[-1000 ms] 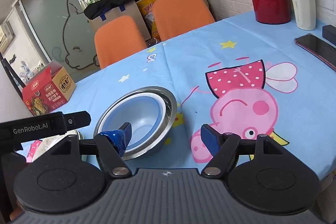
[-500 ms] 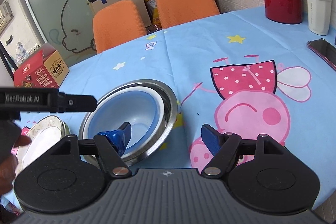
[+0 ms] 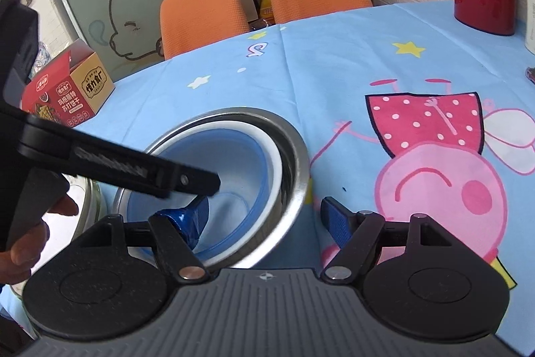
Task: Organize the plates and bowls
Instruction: 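Grip the steel bowl rim with the left tool and lift the nested bowls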
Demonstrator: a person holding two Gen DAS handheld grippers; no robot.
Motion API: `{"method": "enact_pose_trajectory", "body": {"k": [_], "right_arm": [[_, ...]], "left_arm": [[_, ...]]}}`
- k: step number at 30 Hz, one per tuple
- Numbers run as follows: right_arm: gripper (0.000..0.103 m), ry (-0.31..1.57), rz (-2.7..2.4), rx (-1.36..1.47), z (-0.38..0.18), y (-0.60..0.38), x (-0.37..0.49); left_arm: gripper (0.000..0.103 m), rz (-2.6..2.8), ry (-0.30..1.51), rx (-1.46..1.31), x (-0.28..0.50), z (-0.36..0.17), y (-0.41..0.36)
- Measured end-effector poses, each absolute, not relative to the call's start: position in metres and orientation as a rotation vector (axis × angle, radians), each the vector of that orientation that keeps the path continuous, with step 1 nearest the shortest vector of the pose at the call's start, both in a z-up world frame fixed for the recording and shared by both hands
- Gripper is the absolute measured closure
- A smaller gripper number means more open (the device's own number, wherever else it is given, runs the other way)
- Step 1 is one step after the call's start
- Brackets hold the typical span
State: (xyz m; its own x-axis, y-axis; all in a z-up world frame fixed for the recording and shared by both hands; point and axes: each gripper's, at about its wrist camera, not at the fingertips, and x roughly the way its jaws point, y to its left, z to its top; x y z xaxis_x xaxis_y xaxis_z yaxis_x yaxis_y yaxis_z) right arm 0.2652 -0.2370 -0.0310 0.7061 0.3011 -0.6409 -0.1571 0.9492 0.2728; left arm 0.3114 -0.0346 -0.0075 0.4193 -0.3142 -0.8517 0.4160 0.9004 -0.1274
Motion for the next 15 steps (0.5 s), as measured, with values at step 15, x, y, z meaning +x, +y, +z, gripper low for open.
{"method": "enact_pose_trajectory", "body": {"k": [15], "right_arm": [[0.04, 0.745, 0.272, 0.173, -0.019, -0.213, 0.263]], "left_arm": [[0.04, -0.467, 1.002, 0.116, 0.301, 0.003, -0.05]]}}
